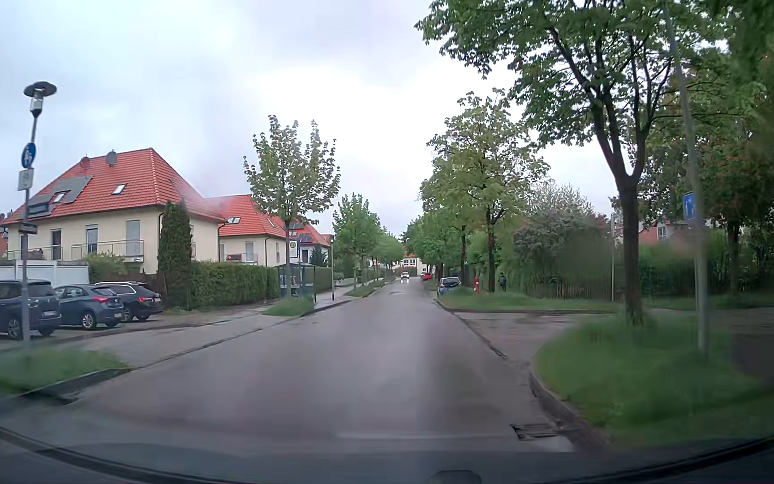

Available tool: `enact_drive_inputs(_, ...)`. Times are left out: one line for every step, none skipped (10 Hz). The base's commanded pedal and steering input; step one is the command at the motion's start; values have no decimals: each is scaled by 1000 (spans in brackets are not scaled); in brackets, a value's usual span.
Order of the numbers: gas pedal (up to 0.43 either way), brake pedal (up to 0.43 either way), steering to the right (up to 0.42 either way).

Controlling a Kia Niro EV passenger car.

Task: Follow the waypoints while adhering to traffic rules and regulations

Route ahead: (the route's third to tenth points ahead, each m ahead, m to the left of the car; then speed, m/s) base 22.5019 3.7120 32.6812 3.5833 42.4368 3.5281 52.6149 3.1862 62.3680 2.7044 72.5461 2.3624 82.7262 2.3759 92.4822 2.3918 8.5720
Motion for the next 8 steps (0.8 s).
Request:
enact_drive_inputs(87, 0, -3)
enact_drive_inputs(20, 0, -3)
enact_drive_inputs(8, 0, -3)
enact_drive_inputs(8, 0, -3)
enact_drive_inputs(8, 0, -3)
enact_drive_inputs(8, 0, -2)
enact_drive_inputs(8, 0, -2)
enact_drive_inputs(39, 0, -2)
